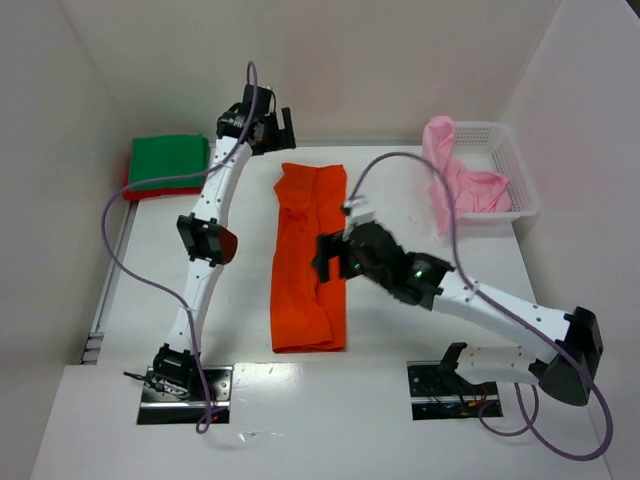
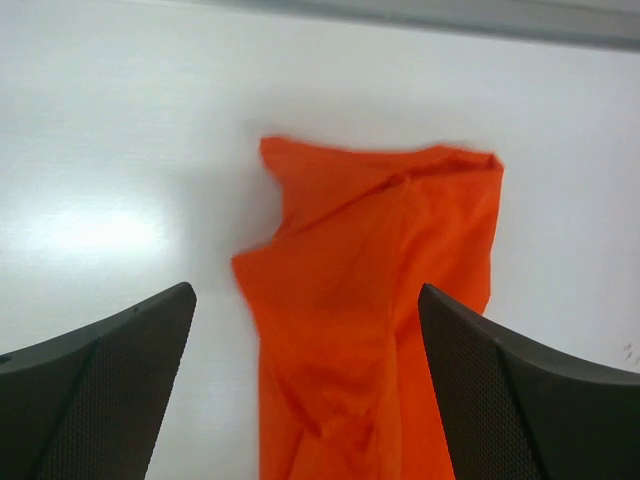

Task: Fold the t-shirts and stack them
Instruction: Rotate the tshirt 90 degrees, then grab the bottom of the folded rectangular tshirt with both arms

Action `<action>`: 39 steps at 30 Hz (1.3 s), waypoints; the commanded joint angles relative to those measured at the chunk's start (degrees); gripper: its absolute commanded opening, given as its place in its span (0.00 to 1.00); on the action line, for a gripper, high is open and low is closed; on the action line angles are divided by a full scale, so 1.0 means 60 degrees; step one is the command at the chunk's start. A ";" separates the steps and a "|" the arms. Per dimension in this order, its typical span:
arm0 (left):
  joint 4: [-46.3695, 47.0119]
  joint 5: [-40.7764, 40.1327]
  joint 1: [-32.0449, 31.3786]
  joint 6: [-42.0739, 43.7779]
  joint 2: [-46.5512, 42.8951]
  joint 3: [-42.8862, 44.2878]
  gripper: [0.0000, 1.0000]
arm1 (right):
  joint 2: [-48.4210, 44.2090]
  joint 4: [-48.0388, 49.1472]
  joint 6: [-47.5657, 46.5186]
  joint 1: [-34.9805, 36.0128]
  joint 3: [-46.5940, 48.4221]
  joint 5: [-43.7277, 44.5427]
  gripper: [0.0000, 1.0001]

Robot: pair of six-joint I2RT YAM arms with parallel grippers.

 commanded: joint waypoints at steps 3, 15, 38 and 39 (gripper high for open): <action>-0.0900 -0.1252 -0.0286 0.0556 -0.4433 -0.1114 1.00 | -0.0748 0.0693 -0.0955 -0.2893 0.0774 0.0430 1.00; -0.0292 -0.2380 -0.0462 0.0236 -0.9324 -0.4889 1.00 | 0.3046 0.1808 -0.3299 -0.2981 0.3177 0.0488 1.00; 0.7871 -0.0830 -0.0257 -0.1757 -1.6950 -1.9279 1.00 | 0.9023 0.1267 -0.6185 -0.1621 0.7322 -0.0054 1.00; 0.7873 -0.0828 -0.0257 -0.1758 -1.6775 -1.9411 1.00 | 0.9228 0.1164 -0.6186 -0.1532 0.7454 0.0048 1.00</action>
